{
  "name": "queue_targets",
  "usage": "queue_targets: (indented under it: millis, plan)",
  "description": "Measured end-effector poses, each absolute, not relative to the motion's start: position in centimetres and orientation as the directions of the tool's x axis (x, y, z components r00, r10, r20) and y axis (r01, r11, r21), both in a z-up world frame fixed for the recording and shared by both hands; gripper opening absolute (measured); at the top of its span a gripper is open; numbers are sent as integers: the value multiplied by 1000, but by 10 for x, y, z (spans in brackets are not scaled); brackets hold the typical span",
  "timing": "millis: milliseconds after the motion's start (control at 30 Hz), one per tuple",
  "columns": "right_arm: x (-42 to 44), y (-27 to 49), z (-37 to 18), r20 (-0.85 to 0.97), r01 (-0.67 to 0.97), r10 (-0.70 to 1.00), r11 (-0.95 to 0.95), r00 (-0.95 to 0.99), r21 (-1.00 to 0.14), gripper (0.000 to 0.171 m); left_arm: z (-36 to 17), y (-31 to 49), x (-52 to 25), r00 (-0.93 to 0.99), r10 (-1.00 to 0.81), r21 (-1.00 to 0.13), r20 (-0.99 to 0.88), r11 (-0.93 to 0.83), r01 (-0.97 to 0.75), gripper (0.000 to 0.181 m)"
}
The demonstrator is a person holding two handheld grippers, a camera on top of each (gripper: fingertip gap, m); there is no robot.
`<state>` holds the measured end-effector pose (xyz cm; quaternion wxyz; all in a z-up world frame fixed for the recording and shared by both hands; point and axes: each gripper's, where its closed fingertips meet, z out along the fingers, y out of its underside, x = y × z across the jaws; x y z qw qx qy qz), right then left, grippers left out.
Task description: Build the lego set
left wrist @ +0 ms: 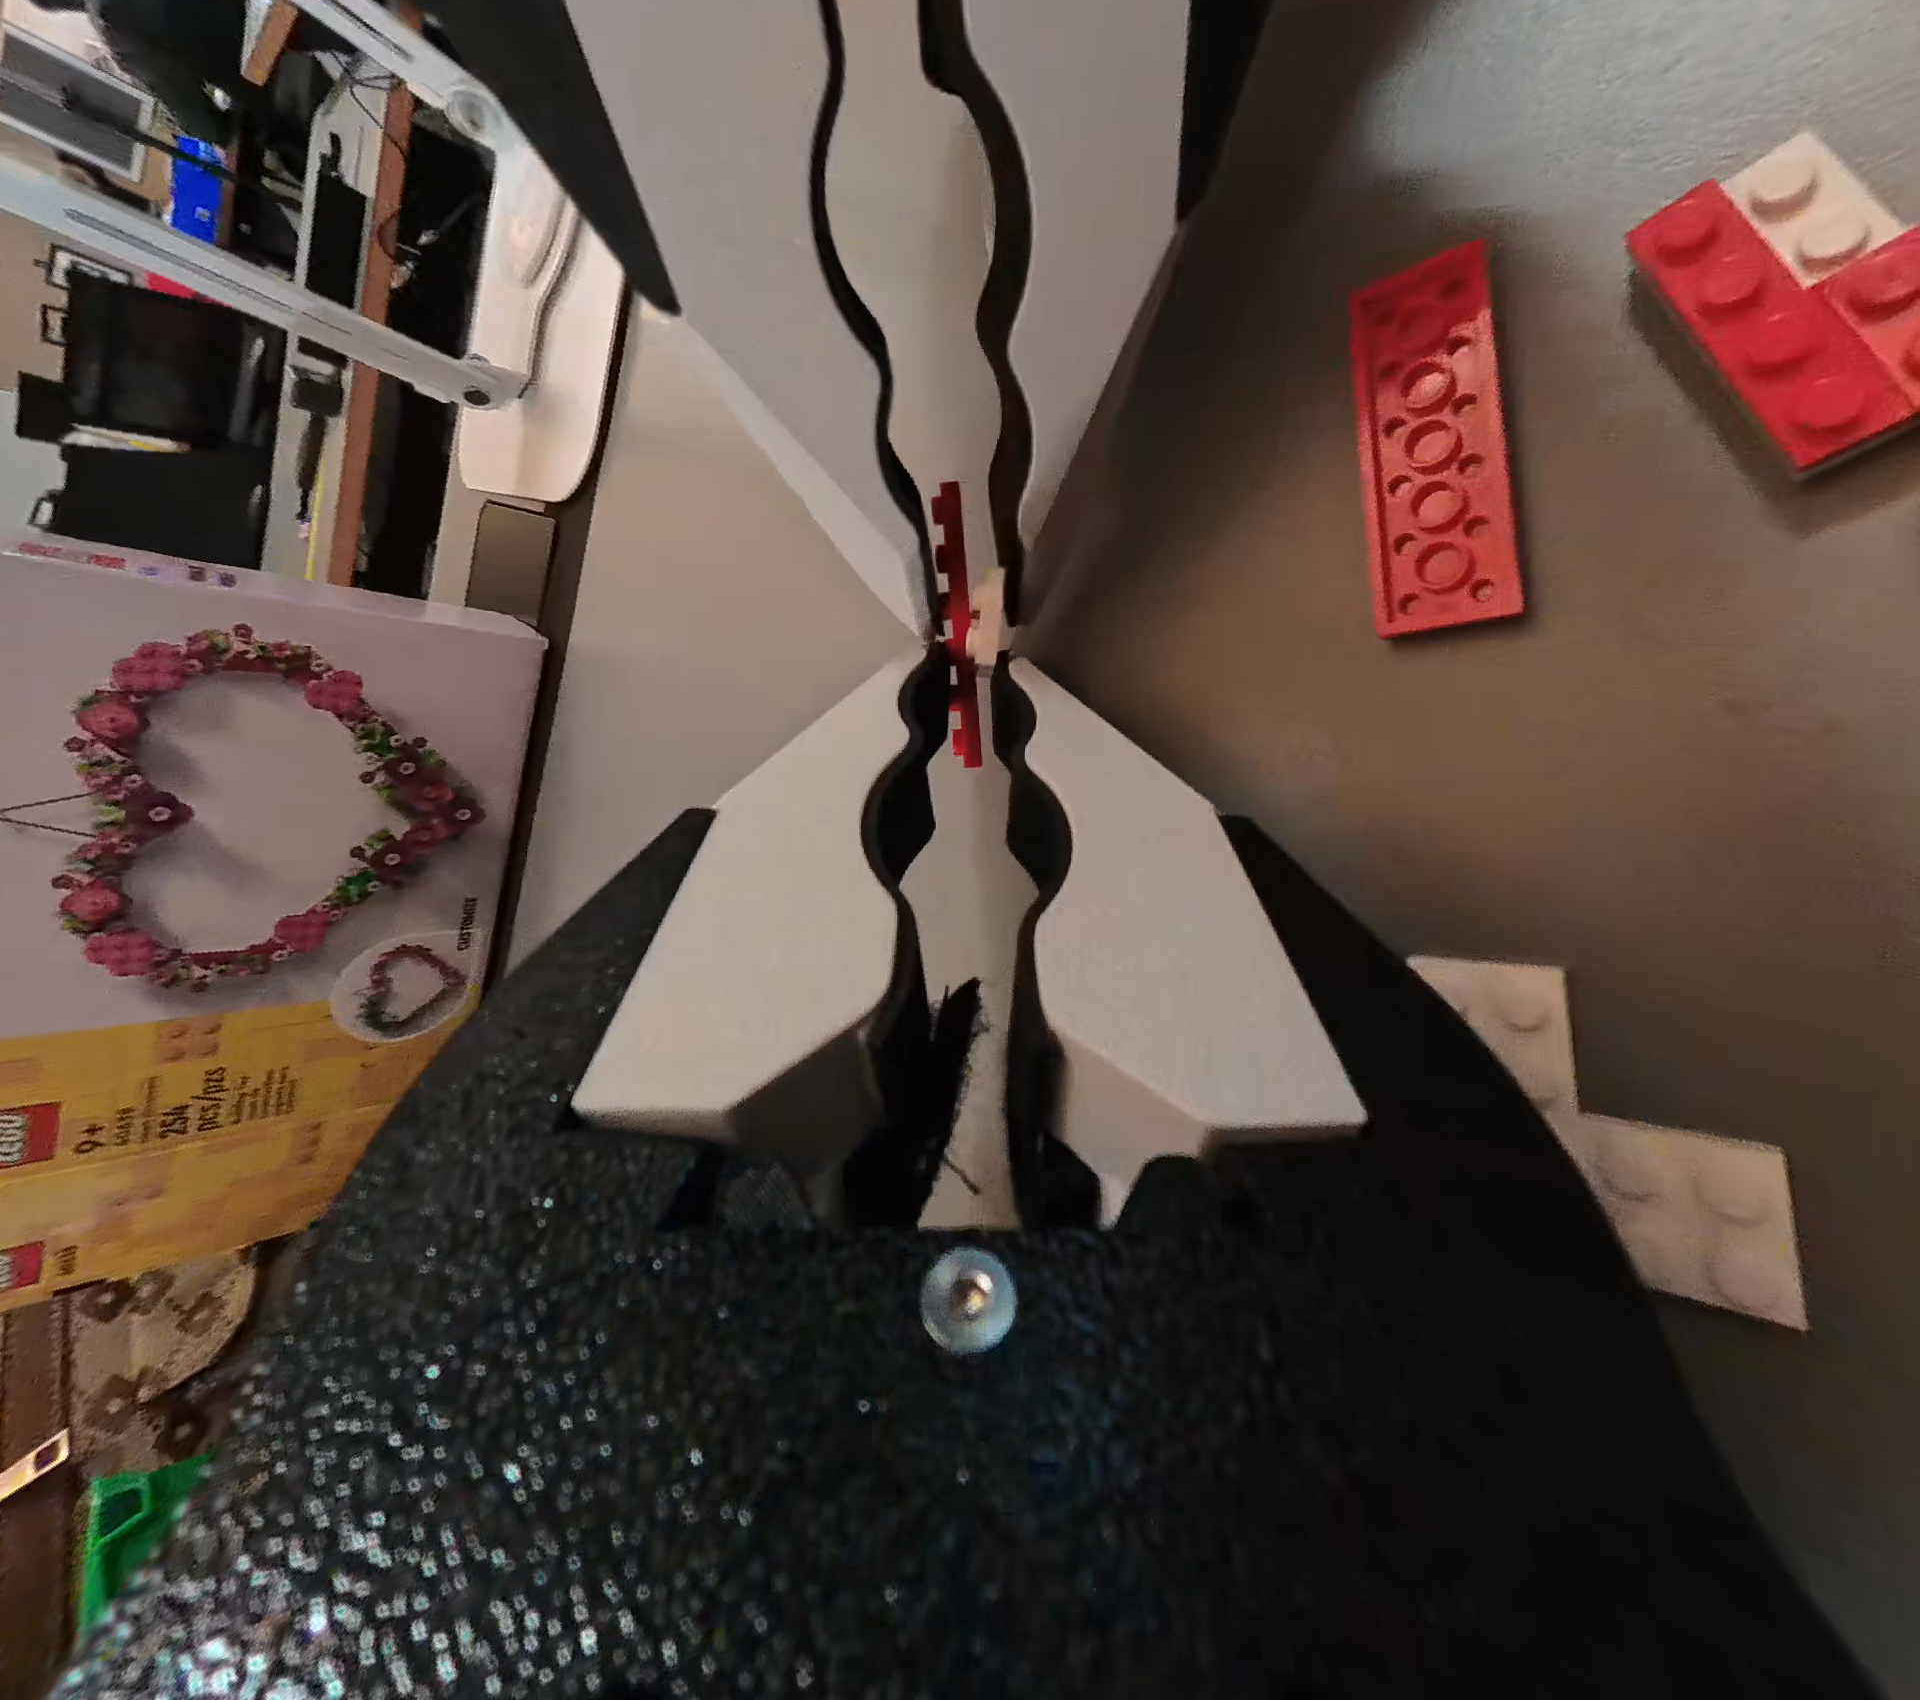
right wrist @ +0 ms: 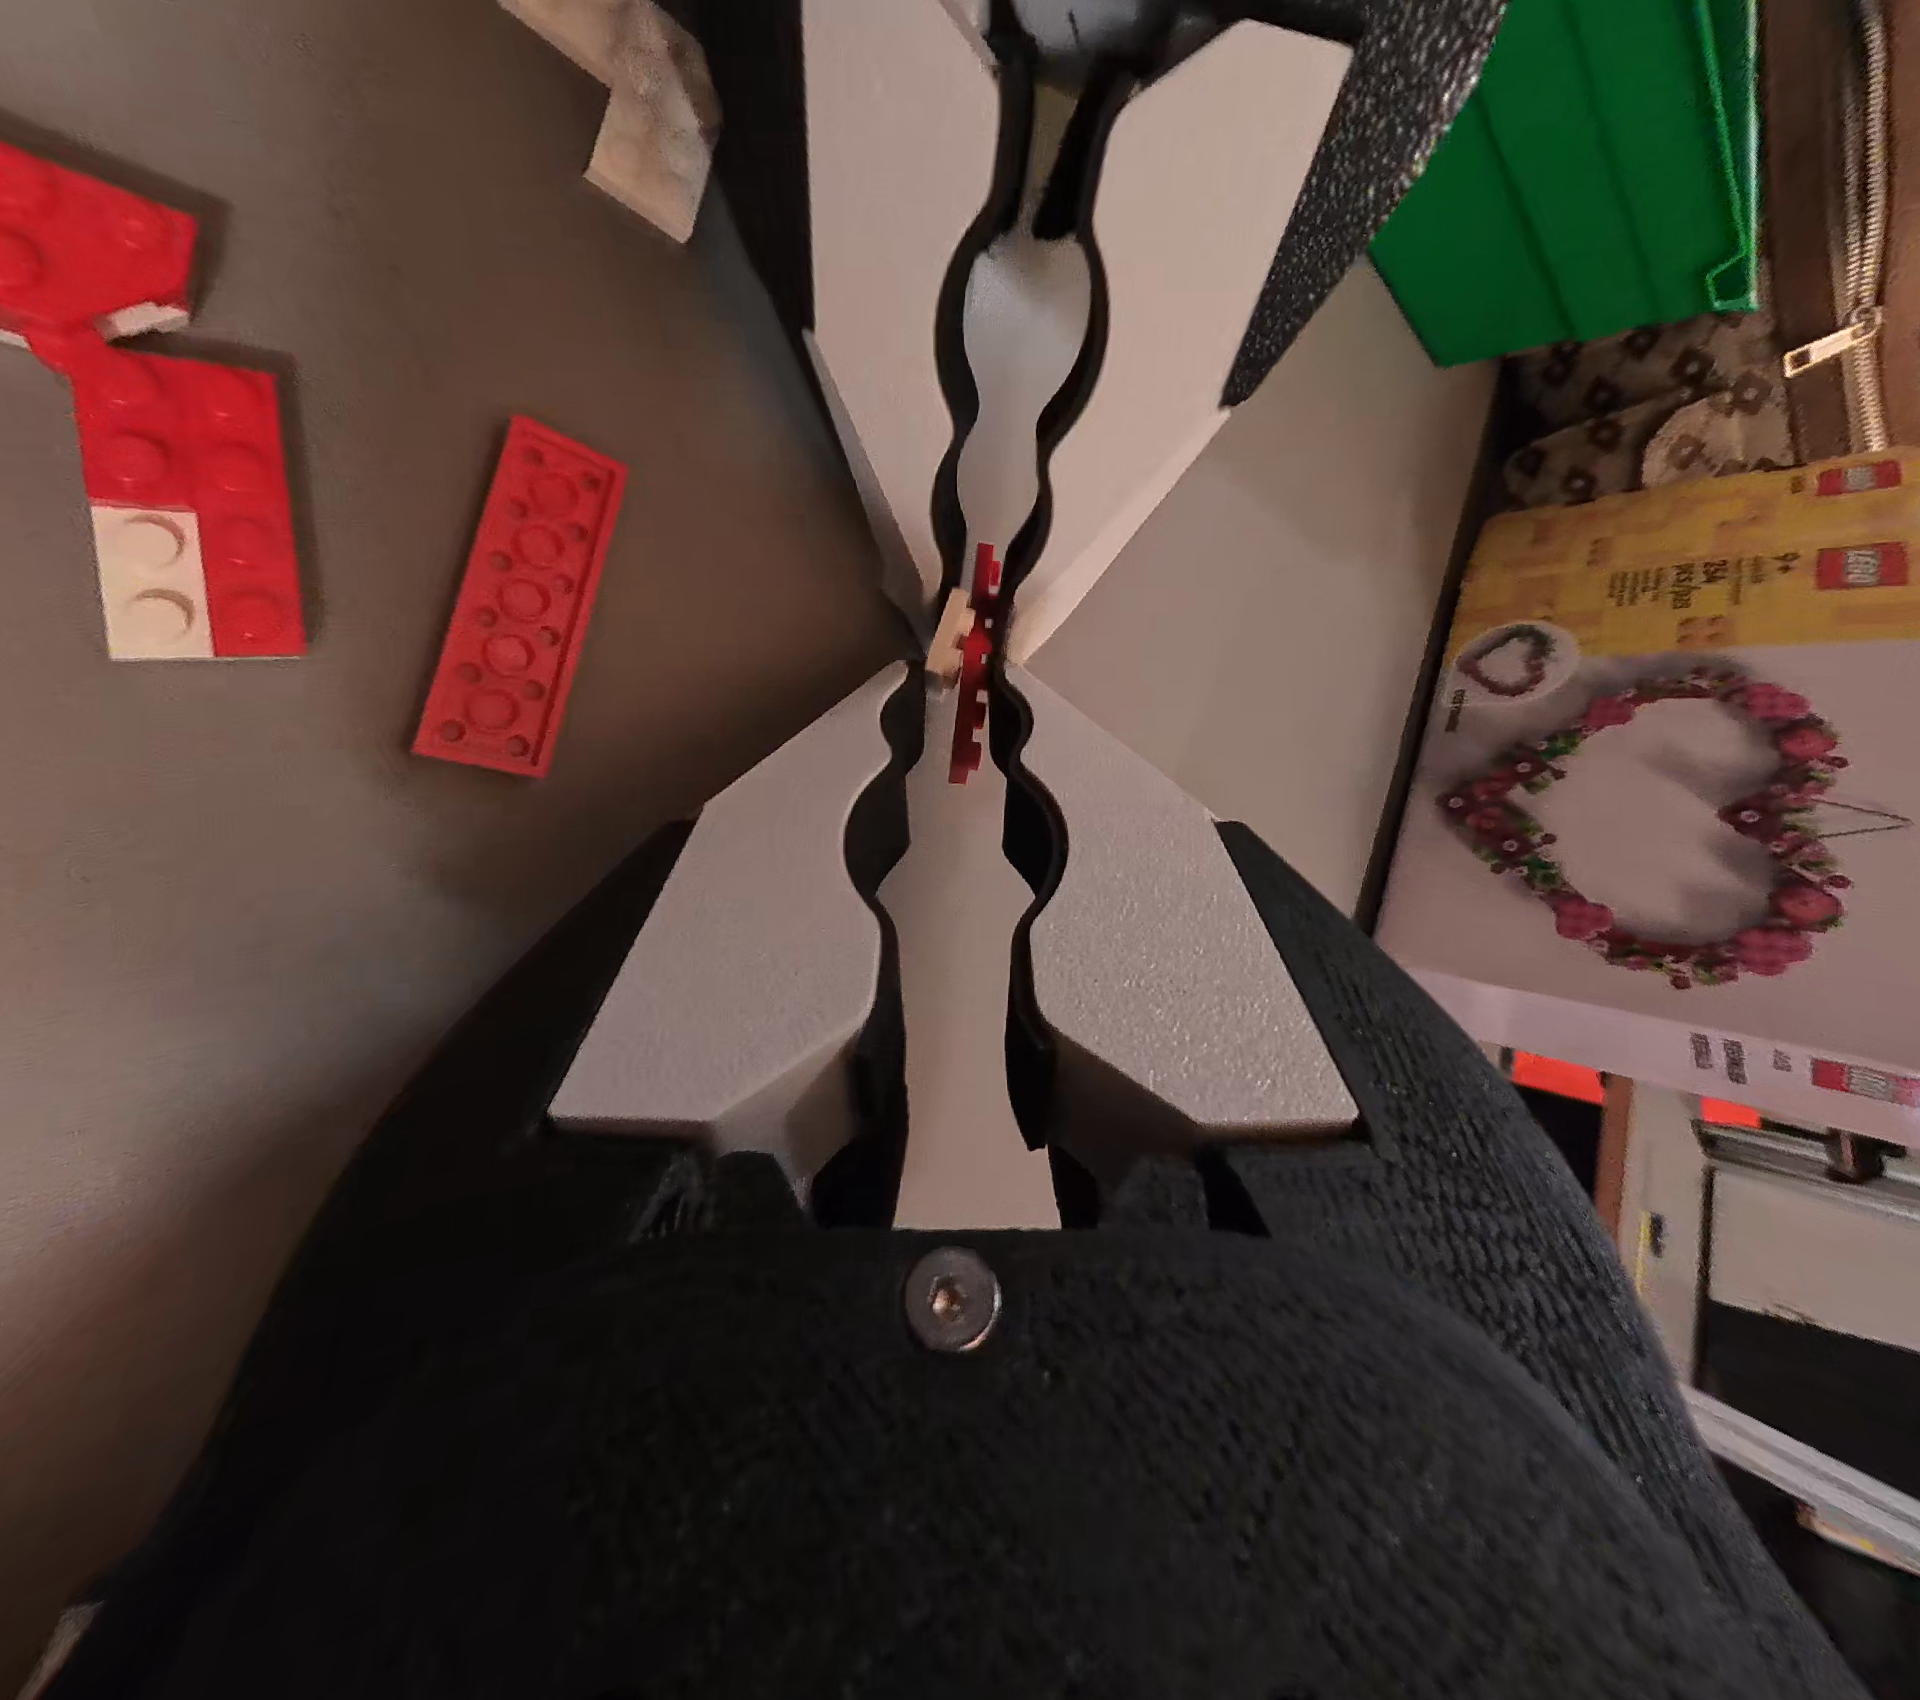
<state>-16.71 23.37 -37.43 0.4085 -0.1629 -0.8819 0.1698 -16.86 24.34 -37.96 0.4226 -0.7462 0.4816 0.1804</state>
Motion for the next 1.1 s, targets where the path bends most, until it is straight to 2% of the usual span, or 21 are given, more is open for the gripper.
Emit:
queue_targets:
  millis: [300,733,1100]
  plan:
    - [-167,232,-375,540,205,578,775,-612,-598,9,-380,241,-167,507,-593,-517,-626,-171,-839,6]
    - [-168,229,-377,402,249,677,652,-616,-716,8,-379,238,-167,543,-626,-583,-560,-168,-795,9]
    - [-168,230,-379,472,223,637,710,-610,-668,8,-377,235,-168,540,-636,-614,-551,-129,-778,15]
